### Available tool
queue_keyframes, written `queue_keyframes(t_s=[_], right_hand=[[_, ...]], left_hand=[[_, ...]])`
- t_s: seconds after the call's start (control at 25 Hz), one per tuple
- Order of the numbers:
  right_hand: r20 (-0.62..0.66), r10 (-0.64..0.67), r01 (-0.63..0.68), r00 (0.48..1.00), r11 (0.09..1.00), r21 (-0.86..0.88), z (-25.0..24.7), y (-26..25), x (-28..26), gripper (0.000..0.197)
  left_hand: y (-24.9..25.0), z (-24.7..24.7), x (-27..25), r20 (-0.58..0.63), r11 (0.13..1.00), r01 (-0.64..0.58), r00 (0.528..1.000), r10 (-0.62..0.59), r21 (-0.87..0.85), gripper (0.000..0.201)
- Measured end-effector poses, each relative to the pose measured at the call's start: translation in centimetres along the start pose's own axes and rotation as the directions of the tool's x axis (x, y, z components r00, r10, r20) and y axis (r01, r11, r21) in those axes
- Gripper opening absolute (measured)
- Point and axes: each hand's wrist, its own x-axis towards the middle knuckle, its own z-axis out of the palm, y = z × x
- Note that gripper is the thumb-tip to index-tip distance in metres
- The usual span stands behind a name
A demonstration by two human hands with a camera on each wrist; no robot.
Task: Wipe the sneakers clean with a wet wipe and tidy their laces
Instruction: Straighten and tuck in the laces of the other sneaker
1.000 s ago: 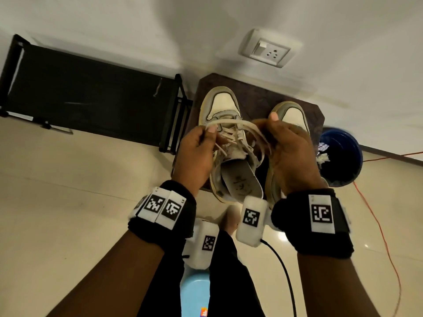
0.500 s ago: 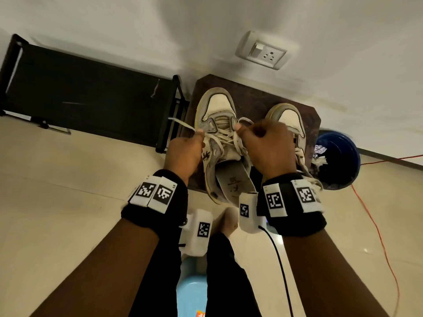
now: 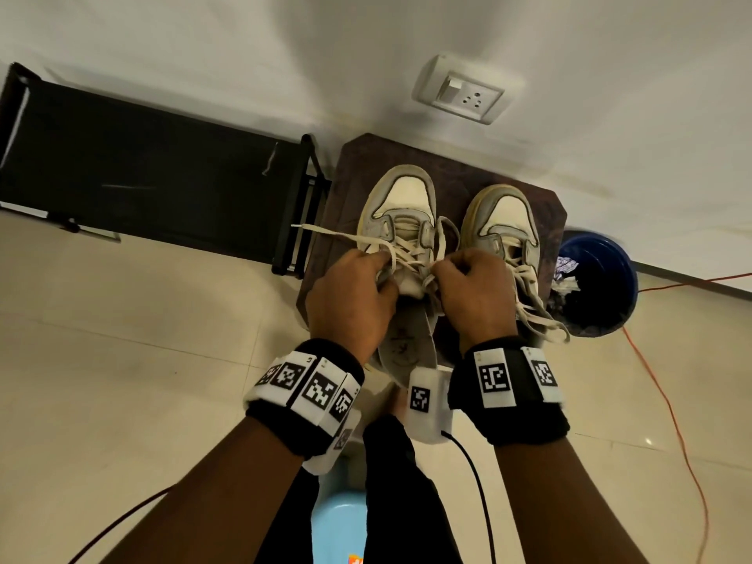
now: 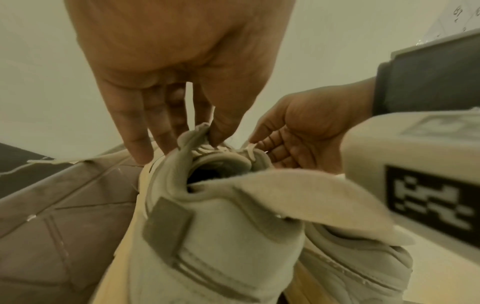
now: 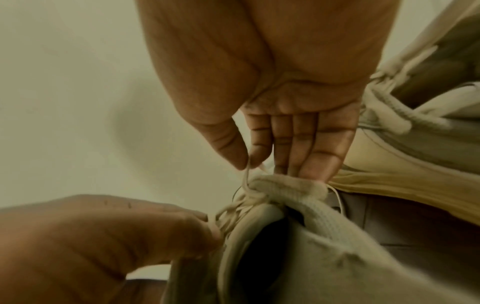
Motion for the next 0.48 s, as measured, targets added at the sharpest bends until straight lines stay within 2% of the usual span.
queue_keyframes(t_s=[0.16, 0.28, 0.4, 0.48], right_hand=[[0.118, 0.086, -0.104, 0.989, 0.982, 0.158, 1.3, 1.2, -0.8, 0.034], [0.106, 0.057, -0.082, 0.993, 0.966, 0.244, 2.1, 1.7, -1.4, 0.024], [0.101, 0.081, -0.109, 0.992, 0.945, 0.308, 2.1, 1.7, -1.5, 0.028], [0.095, 0.081, -0.109, 0.992, 0.934, 0.339, 1.9, 1.6, -1.2, 0.029]], left_hand=[[0.2, -0.1, 0.0, -0.058, 0.998, -0.011, 0.998, 0.007, -0.061, 0.021], [0.3, -0.2, 0.3, -0.012, 0.997, -0.007, 1.0, 0.006, -0.071, 0.021], [-0.2, -0.3, 1.1, 0.084, 0.993, -0.076, 0.994, 0.068, 0.088, 0.039], [-0.1, -0.5, 1.4, 0.085, 0.963, -0.14, 0.989, 0.123, 0.231, 0.03]])
